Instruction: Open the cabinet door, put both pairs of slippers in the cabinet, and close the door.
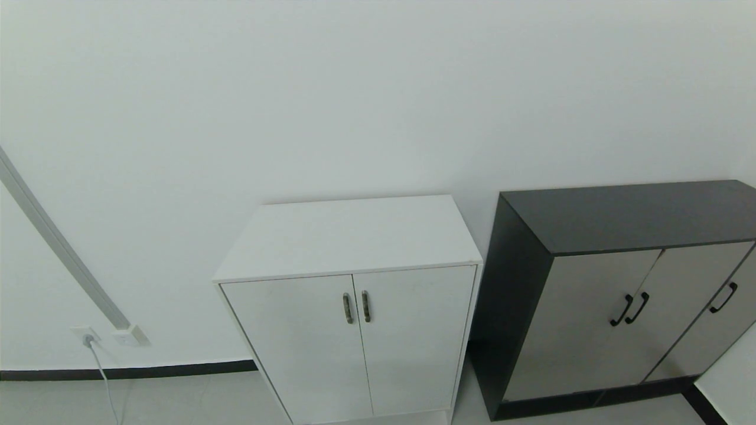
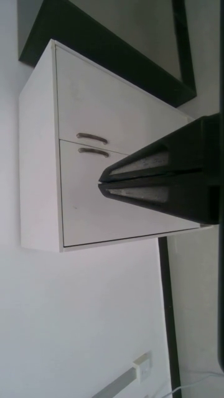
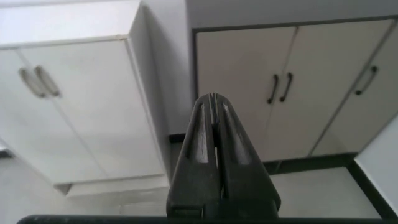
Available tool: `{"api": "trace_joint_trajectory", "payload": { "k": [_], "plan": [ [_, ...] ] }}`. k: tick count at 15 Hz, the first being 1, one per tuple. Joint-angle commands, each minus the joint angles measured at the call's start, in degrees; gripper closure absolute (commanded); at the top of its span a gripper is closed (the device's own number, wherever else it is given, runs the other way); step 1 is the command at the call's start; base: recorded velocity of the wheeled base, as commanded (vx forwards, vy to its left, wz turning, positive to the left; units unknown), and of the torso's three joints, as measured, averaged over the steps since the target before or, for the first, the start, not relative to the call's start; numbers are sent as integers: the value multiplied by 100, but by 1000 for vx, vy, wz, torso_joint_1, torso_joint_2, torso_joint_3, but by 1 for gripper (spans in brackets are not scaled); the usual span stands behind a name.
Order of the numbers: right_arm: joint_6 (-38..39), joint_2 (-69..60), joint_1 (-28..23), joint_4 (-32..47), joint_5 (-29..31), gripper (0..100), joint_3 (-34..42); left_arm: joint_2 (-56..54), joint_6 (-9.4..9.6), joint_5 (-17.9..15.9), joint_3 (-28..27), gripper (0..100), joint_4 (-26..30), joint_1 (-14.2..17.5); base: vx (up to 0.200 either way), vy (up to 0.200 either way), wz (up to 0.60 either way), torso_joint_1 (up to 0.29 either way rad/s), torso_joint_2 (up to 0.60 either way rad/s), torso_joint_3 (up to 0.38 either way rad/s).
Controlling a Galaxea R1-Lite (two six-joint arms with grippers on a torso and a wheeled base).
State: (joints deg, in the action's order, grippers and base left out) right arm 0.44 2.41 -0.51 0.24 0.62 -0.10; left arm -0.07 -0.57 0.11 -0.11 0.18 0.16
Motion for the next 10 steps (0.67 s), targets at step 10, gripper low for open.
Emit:
{"api": "trace_joint_trajectory", "payload": {
  "k": [10],
  "plan": [
    [404,-233,25,-60,201,100,10,7,13,-2,2,100,-1,2,0,0,0,0,0,0]
  ]
}}
